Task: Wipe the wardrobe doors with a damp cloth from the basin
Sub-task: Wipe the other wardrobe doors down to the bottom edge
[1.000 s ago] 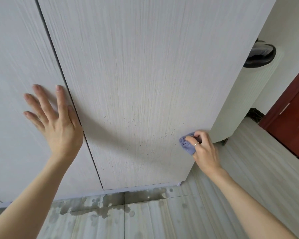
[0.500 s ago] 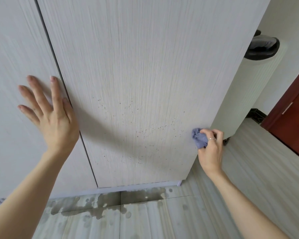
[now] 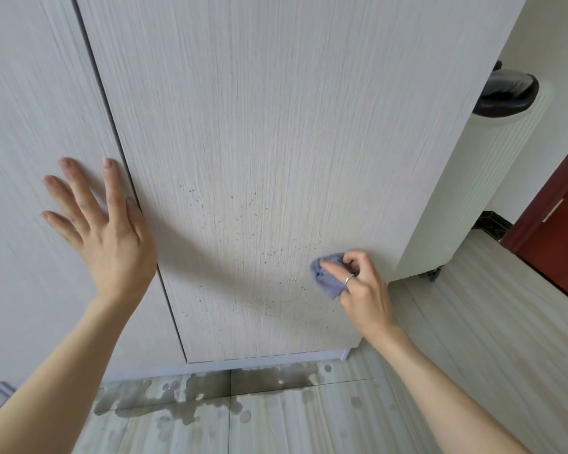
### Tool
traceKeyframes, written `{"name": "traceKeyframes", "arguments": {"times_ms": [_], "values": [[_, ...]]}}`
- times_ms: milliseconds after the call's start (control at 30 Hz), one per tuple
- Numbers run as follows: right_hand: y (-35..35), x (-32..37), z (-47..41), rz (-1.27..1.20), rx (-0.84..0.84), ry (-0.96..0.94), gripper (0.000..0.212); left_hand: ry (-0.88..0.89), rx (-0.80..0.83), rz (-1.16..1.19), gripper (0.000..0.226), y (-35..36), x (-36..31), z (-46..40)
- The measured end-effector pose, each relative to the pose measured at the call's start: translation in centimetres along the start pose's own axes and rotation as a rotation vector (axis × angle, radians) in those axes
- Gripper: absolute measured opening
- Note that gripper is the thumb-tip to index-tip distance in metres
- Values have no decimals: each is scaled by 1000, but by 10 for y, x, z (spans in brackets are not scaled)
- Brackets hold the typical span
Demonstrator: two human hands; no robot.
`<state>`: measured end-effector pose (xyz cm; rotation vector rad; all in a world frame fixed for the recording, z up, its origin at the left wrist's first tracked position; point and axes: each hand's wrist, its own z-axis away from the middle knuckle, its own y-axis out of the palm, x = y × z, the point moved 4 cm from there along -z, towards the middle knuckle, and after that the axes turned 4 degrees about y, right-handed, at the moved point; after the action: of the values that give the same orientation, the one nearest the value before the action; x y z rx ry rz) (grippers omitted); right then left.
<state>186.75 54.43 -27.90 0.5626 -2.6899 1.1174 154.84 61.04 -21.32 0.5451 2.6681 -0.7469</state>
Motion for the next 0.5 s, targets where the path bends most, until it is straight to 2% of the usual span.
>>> {"name": "traceKeyframes", "arguments": {"times_ms": [100,167,233,267,333,367,433,467,500], "values": [[-29,9,-44,-142,-339,30,53,17,-12,-5,52,1,1,0],[-35,17,-64,-192,-464,59,50,23,-19,-6,52,2,3,0],[-20,27,-59,-140,-376,33,39,31,-18,3,53,3,4,0],[-5,31,-48,-94,-236,8,32,35,-17,6,53,4,4,0],[29,33,-13,7,109,-120,33,37,-17,1,53,6,6,1],[37,36,-1,59,193,-205,32,38,-16,-2,53,7,7,1],[33,39,0,64,189,-176,17,38,-26,-2,53,7,9,1],[24,44,-11,79,129,-160,10,43,-31,-3,53,7,9,1],[16,48,-23,25,40,-119,15,49,-31,-2,54,7,9,2]]}}
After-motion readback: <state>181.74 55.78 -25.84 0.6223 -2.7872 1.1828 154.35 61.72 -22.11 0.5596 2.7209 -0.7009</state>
